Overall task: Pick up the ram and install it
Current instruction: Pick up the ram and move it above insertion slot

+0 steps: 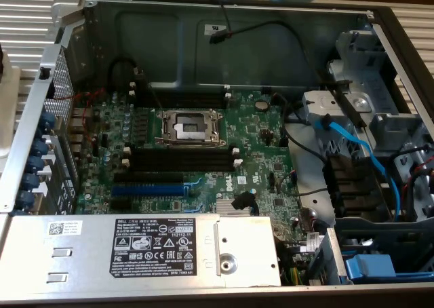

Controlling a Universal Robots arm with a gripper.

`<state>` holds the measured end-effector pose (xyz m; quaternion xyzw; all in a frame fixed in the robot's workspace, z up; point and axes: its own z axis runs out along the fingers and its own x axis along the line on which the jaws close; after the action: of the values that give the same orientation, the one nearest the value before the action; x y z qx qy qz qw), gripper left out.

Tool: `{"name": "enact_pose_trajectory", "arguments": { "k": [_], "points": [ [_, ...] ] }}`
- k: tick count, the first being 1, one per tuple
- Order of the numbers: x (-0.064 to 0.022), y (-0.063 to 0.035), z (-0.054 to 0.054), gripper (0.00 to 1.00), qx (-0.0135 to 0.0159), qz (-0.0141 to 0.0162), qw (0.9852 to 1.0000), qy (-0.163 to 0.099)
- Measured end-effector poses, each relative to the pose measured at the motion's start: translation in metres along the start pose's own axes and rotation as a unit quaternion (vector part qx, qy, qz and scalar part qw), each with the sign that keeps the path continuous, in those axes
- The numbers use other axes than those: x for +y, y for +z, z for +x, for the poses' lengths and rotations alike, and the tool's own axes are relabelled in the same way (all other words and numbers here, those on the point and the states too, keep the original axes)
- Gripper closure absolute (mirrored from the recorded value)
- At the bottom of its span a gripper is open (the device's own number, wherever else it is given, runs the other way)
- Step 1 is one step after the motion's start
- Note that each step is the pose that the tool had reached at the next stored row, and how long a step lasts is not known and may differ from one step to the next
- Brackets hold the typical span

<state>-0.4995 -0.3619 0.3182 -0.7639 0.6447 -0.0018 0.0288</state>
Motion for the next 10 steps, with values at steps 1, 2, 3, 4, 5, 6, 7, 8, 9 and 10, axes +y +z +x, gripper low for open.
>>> {"name": "enact_pose_trajectory", "arguments": {
  "k": [1, 2, 3, 4, 5, 6, 7, 8, 9, 10],
  "points": [
    [0.0000, 0.0017, 0.000, 0.90, -0.0002, -0.0010, 1.0000, -0.001],
    [0.0000, 0.0033, 0.000, 0.90, -0.0004, -0.0022, 1.0000, -0.001],
    [0.0000, 0.0050, 0.000, 0.90, -0.0007, -0.0035, 1.0000, -0.002],
    [0.0001, 0.0065, 0.000, 0.90, -0.0009, -0.0047, 1.0000, -0.002],
    [0.0001, 0.0082, 0.000, 0.90, -0.0010, -0.0056, 1.0000, -0.003],
    [0.0001, 0.0101, 0.000, 0.90, -0.0011, -0.0062, 1.0000, -0.004],
    [0.0000, 0.0119, 0.001, 0.90, -0.0012, -0.0065, 1.0000, -0.004],
    [0.0001, 0.0137, 0.001, 0.90, -0.0013, -0.0065, 1.0000, -0.004],
    [0.0002, 0.0155, 0.001, 0.90, -0.0013, -0.0066, 1.0000, -0.005],
    [0.0003, 0.0174, 0.001, 0.90, -0.0013, -0.0066, 1.0000, -0.005]
  ]
}}
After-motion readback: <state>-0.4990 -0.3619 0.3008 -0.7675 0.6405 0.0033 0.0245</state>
